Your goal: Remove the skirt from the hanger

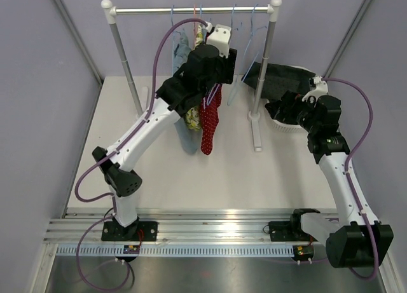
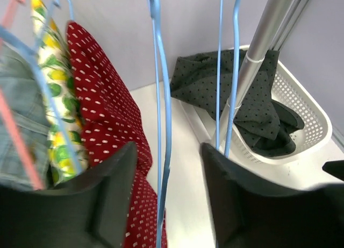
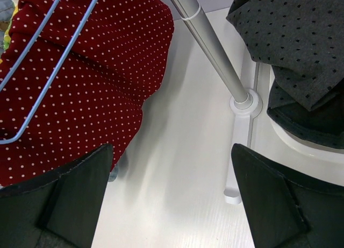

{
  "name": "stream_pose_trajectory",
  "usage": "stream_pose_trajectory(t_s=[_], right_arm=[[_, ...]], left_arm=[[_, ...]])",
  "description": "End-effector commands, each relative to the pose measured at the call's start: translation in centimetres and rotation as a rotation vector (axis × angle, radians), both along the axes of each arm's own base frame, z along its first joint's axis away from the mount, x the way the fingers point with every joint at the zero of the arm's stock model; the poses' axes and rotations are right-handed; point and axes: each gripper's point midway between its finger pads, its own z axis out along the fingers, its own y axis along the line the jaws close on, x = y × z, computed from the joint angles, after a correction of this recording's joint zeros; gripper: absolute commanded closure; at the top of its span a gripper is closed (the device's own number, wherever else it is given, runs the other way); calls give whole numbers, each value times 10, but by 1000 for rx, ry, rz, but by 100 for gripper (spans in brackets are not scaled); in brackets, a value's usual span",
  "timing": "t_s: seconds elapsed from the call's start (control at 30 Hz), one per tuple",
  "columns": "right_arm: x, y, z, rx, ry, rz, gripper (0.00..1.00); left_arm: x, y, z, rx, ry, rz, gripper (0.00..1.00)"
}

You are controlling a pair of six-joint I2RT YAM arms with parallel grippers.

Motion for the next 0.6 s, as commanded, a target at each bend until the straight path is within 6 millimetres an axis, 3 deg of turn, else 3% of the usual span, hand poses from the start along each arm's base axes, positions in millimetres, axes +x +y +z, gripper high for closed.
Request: stream_pose_trajectory(t_s=[0.0,0.03,0.13,0.23,0.43,0.57], right_arm=[[-9,3,18,14,-39,4,1],[-11,3,20,15,-43,4,1],[-13,3,22,20,-40,4,1],[-16,3,21,25,-30,4,0],[-24,-1,20,6,-20,-17,1],[-26,-3,18,1,-14,-24,0]], left_arm=[[-37,38,85,-135,-124,23,38],[-47,54,100,-152,-143,50,34],[-57,82,106,-138,-167,114,30],[-58,94,95,-100,-152,135,30],[-54,88,77,-59,-120,106,39],[-48,81,76,-62,-120,86,42]])
